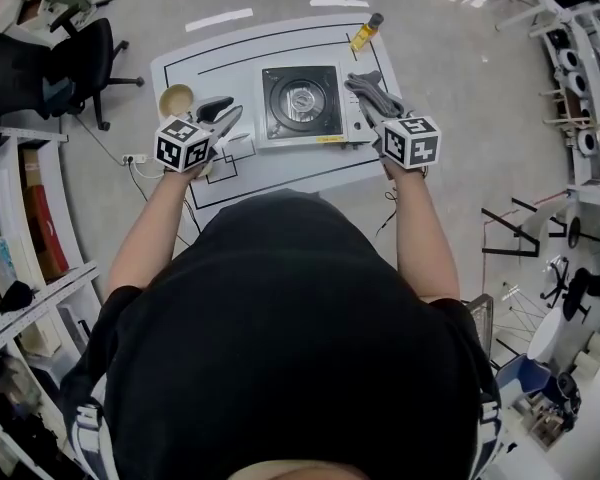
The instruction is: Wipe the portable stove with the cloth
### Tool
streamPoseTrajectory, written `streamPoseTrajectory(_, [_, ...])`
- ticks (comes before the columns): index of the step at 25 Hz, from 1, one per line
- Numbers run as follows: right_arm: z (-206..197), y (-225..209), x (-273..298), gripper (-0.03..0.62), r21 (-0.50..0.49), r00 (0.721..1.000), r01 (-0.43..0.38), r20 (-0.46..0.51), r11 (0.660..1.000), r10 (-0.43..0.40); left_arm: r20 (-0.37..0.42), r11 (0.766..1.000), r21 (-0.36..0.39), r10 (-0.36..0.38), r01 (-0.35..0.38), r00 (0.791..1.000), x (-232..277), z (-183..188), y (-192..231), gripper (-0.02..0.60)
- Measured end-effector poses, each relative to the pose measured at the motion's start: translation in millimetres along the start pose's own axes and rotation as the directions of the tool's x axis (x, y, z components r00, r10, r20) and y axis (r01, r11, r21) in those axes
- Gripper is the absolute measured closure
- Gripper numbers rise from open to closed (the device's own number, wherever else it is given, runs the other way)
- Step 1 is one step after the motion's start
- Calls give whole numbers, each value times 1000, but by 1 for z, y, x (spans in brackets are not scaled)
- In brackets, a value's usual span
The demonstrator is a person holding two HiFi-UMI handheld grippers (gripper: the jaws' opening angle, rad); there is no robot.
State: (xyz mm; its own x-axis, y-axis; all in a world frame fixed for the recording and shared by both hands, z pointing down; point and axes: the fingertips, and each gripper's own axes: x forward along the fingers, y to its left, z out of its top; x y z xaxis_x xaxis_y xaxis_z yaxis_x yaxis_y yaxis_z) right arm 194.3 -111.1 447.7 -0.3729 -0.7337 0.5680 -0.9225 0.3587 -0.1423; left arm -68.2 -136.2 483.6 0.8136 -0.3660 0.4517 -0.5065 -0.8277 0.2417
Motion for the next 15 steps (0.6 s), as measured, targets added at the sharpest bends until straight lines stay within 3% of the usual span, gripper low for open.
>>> streamPoseTrajectory(7, [26,16,-23,482,7,996,21,91,1000,-22,37,998,55,2,-4,999,-26,18,-6,459])
streamPoseTrajectory(15, [45,34,-45,482,22,984,51,170,998,-54,65,997,55,44,-48,997,-62,19,6,459])
